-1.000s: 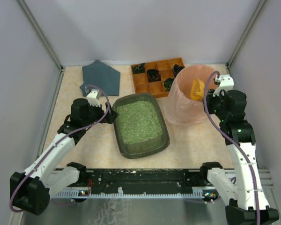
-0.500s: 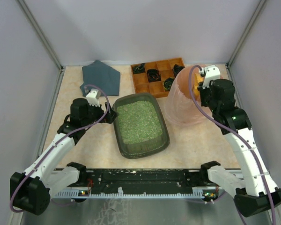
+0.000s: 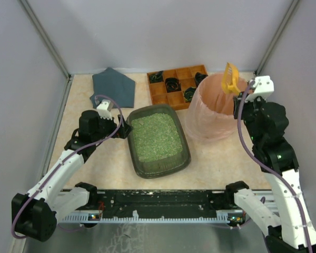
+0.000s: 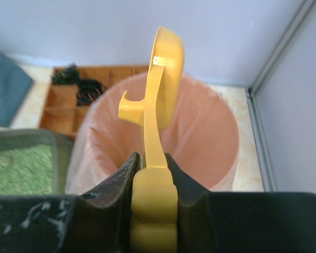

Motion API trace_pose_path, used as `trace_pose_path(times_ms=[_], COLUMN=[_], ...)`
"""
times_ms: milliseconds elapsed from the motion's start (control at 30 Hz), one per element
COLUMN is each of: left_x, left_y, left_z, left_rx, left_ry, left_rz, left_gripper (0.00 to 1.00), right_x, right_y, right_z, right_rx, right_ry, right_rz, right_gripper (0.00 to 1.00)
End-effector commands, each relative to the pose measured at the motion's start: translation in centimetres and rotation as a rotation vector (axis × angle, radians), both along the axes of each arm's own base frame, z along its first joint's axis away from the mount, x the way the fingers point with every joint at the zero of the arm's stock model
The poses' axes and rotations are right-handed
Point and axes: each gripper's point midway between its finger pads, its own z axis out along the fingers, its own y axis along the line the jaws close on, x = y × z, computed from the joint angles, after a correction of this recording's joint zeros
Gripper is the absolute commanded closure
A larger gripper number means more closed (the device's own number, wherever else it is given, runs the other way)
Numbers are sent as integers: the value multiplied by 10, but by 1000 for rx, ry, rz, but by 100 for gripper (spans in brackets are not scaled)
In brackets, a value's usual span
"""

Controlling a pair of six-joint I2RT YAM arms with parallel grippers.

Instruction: Clean the litter box

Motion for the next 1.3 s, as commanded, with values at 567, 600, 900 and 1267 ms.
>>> trace_pose_path(times_ms=[567,600,900,1267], left_x=[3,3,4,4], left_y=[-3,-3,-4,-5], left_z=[7,7,7,7], left_rx=[-17,-20,-23,-30], left_ry=[-26,-25,-26,-23], left_rz=[-19,-20,-23,-30], left_gripper=[0,0,1,1], right_x=[-29,-26,-7,-7], right_y=[79,83,123,181], right_z=[74,72,36,-14], right_rx=[421,444,592,618], right_ry=[-174,-156,17,186], right_rz=[396,402,499,546], right_gripper=[100,100,100,100])
